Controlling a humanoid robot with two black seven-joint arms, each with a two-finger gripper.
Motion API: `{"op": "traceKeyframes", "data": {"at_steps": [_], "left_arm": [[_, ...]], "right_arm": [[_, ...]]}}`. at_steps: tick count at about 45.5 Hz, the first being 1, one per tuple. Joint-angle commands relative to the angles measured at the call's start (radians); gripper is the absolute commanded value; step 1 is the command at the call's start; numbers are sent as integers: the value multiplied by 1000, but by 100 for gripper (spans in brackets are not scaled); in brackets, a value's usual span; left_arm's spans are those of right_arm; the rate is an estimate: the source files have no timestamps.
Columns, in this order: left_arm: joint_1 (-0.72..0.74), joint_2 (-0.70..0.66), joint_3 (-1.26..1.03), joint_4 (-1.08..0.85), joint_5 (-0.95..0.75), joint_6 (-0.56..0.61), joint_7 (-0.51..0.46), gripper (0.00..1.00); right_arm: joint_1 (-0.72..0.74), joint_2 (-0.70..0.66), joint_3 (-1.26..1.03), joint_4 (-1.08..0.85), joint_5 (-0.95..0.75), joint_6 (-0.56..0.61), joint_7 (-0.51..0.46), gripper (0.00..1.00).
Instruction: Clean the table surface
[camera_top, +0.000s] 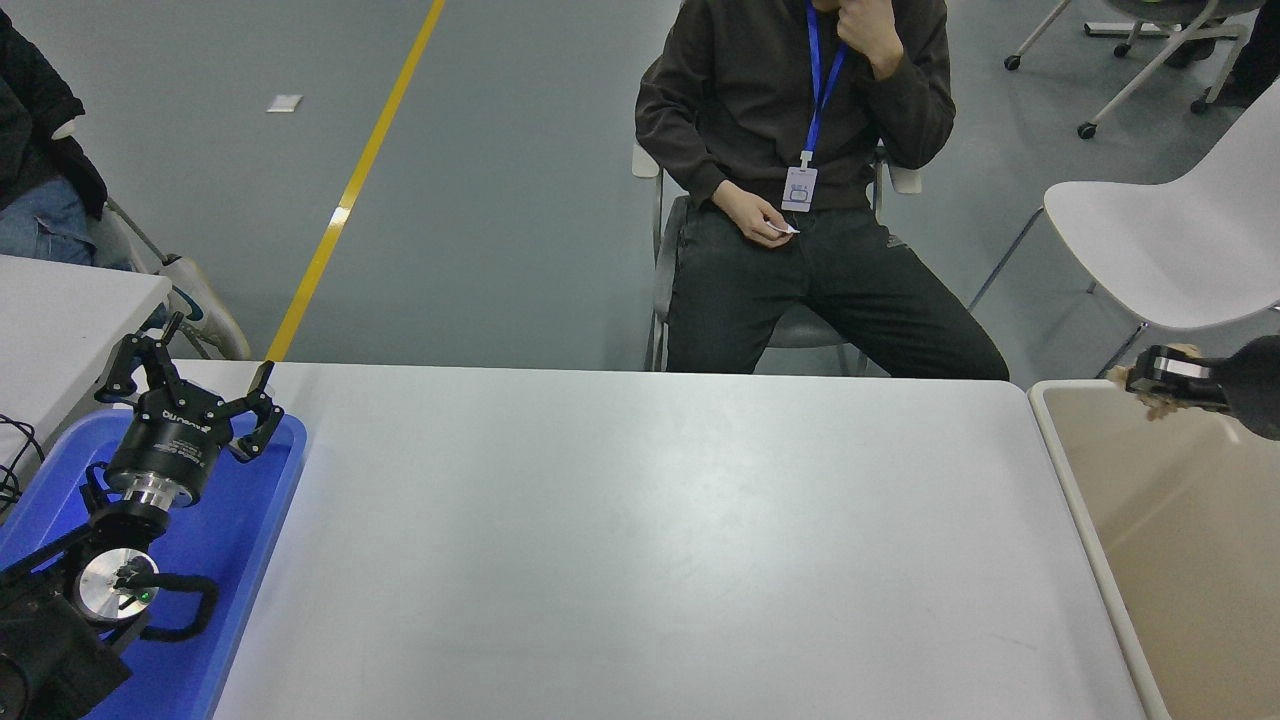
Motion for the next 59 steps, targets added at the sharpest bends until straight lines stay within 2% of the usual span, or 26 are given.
{"op": "traceKeyframes", "data": {"at_steps": [1,13,40,52,59], "left_arm": [[0,0,0,0,0,0,0,100],[0,0,0,0,1,0,0,100],[0,0,0,0,0,0,0,100],[0,0,0,0,0,0,0,100],[0,0,0,0,0,0,0,100]], "right_arm": [[-47,26,-2,-196,-1,-6,83,0],[-76,99,-3,-427,-3,-10,173,0],[-140,328,-161,-779,10,-233,299,0],[-142,472,-224,-999,13,-268,364,0],[-148,553,-258,-1102,13,-326,377,0]]}}
